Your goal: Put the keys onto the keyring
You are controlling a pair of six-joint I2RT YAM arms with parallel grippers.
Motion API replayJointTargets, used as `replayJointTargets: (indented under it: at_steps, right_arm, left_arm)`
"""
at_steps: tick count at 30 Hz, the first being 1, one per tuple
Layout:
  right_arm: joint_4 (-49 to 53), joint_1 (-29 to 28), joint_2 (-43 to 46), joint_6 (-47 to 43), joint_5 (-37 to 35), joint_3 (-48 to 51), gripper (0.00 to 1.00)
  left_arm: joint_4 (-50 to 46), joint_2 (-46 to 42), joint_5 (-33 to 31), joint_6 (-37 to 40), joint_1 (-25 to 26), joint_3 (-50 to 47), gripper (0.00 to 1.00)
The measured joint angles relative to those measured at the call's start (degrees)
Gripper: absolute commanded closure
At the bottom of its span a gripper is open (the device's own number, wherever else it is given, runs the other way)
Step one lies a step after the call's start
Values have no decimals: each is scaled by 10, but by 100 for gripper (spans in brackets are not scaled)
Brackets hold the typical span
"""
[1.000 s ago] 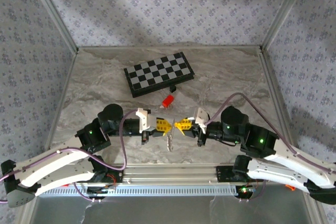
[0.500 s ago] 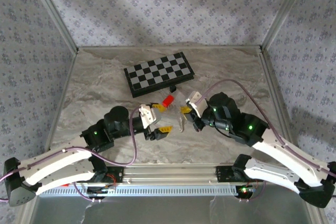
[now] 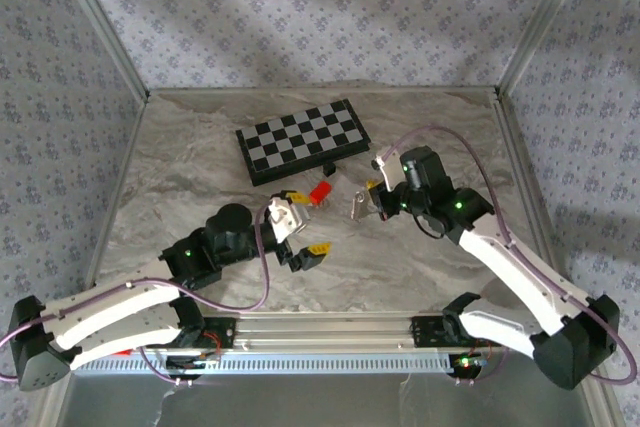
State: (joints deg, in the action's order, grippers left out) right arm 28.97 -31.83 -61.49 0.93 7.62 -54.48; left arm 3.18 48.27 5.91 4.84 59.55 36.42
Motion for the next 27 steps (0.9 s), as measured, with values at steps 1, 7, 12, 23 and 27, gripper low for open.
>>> replayJointTargets:
  at_steps: [1, 7, 12, 23, 27]
  right_arm:
    - [-3, 6, -6, 0, 3, 0, 100]
    - [-37, 41, -34, 2, 23, 0, 100]
    - [-66, 61, -49, 4, 37, 0, 100]
    - [-90, 95, -82, 8, 57, -11, 100]
    - [-98, 104, -89, 8, 64, -12, 100]
  left_arm:
    - [0, 2, -1, 0, 0, 0, 0]
    - [0, 14, -9, 0, 0, -2, 0]
    - [1, 24, -13, 0, 0, -2, 0]
    - [15, 47, -15, 0, 0, -2, 0]
    - [18, 47, -15, 0, 0, -2, 0]
